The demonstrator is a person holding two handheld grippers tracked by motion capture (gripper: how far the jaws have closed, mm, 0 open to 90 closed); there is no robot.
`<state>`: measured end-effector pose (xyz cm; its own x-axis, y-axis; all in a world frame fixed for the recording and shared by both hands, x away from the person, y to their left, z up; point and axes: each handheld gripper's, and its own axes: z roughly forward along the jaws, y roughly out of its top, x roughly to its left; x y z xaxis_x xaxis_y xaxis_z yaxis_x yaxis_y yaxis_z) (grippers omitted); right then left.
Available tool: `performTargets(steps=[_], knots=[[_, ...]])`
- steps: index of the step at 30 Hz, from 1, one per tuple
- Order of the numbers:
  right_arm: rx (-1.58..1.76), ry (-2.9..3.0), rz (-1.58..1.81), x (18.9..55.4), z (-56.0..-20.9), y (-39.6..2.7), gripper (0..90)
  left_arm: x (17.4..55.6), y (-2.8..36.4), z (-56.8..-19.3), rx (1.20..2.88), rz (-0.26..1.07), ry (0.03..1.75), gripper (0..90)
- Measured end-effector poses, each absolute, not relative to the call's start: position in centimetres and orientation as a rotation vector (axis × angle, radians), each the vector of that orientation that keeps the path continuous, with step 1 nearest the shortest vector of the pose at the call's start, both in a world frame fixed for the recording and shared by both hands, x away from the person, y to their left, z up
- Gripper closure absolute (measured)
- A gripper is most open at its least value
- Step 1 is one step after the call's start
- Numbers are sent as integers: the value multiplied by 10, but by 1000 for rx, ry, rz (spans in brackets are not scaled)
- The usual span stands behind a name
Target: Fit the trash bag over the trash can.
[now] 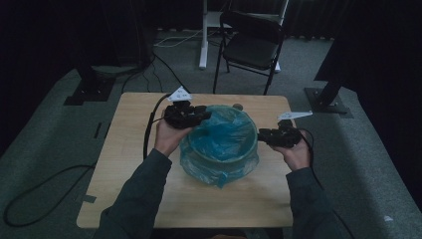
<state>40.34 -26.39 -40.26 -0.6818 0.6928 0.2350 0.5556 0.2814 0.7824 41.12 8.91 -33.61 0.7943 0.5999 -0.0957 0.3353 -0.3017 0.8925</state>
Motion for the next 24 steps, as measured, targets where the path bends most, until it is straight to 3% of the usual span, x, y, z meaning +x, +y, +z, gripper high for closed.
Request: performTargets(steps=[24], knots=[[1162, 2402, 1376, 401, -408, -267, 587, 428, 42, -337, 2100, 314, 629, 613]])
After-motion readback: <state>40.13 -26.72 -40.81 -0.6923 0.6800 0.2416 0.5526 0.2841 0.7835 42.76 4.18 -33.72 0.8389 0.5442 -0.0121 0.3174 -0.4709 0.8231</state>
